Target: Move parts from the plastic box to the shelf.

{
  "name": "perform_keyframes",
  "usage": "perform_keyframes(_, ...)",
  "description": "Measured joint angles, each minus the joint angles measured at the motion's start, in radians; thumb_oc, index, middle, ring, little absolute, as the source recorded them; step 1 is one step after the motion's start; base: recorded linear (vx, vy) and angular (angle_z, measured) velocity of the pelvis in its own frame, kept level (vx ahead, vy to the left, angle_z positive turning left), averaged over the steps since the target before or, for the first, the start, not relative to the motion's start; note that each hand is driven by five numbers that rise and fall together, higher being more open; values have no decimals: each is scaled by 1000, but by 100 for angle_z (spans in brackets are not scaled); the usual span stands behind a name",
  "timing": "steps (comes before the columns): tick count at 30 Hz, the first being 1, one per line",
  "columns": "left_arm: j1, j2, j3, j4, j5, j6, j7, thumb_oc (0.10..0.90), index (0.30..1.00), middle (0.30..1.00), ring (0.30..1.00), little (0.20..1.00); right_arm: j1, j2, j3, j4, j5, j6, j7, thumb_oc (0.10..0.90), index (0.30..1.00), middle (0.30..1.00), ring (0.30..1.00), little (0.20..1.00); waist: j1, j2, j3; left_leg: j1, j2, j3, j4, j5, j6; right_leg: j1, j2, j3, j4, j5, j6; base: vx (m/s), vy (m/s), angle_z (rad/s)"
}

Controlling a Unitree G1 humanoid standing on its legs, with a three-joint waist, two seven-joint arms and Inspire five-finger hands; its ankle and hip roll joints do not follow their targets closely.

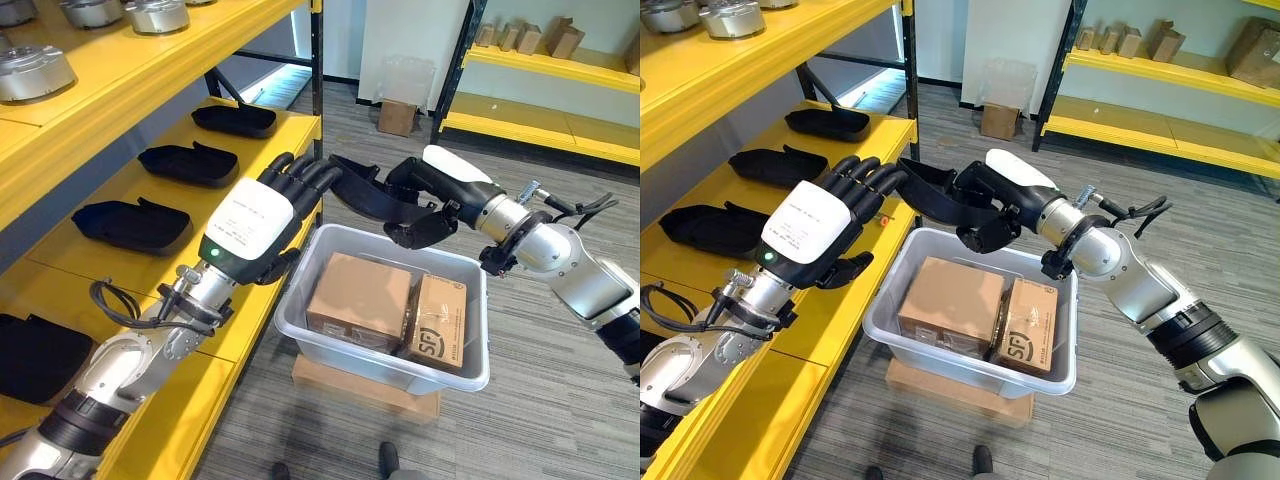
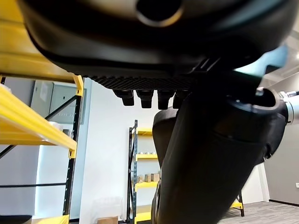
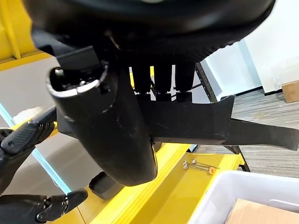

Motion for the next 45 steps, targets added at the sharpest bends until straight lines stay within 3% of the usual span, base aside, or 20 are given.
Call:
perform_keyframes(19, -62, -40, 1, -50, 7, 16, 22, 900, 1000, 1000, 1000, 1000, 0, 40, 0, -6, 0, 3, 8, 400, 300, 300, 300, 300, -11, -1, -1, 0, 1, 2, 0, -1, -1, -1, 2, 1, 0, 0, 0, 0, 0, 0)
perform_keyframes(39, -183, -35, -159, 41, 42, 14, -2, 900, 1000, 1000, 1000, 1000, -7, 68, 9, -10, 0, 20, 11, 400, 300, 300, 300, 300, -18, -3, -2, 5, 2, 19, 0, -2, -2, -7, 4, 21, 0, 2, -2, -1, -2, -2)
perform_keyframes(45, -185, -36, -162, 72, 42, 15, 0, 900, 1000, 1000, 1000, 1000, -7, 76, 12, -9, -1, 27, 11, 400, 300, 300, 300, 300, -17, -4, -3, 5, 3, 19, 0, -3, -2, -7, 4, 21, 0, 2, -2, 0, 0, 0)
